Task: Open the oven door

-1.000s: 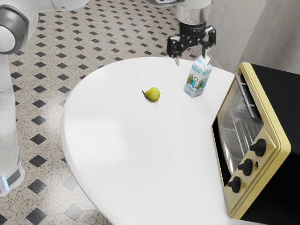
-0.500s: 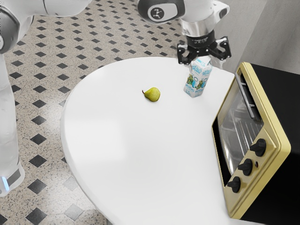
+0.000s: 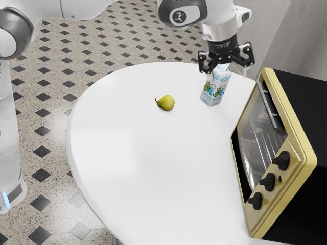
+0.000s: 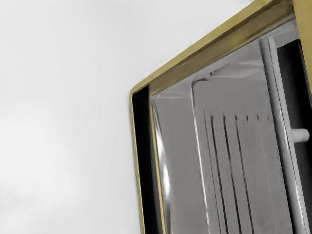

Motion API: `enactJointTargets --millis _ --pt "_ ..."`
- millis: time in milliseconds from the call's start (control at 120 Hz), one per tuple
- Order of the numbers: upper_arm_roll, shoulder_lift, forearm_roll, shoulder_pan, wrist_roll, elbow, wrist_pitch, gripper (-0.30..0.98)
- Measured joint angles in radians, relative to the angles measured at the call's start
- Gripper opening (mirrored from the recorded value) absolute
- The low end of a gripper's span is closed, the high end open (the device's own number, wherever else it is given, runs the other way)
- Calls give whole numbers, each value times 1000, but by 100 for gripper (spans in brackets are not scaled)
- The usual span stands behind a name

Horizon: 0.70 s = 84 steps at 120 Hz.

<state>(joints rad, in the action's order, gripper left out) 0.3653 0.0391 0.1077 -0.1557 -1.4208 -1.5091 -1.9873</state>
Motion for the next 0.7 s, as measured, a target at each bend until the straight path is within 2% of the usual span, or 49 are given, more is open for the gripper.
enactJointTargets --millis 325,567,700 --pt "1 -83 4 -94 25 61 -35 69" --pt "4 -101 18 22 37 82 -70 69" --pt "9 -66 16 18 41 52 -80 69"
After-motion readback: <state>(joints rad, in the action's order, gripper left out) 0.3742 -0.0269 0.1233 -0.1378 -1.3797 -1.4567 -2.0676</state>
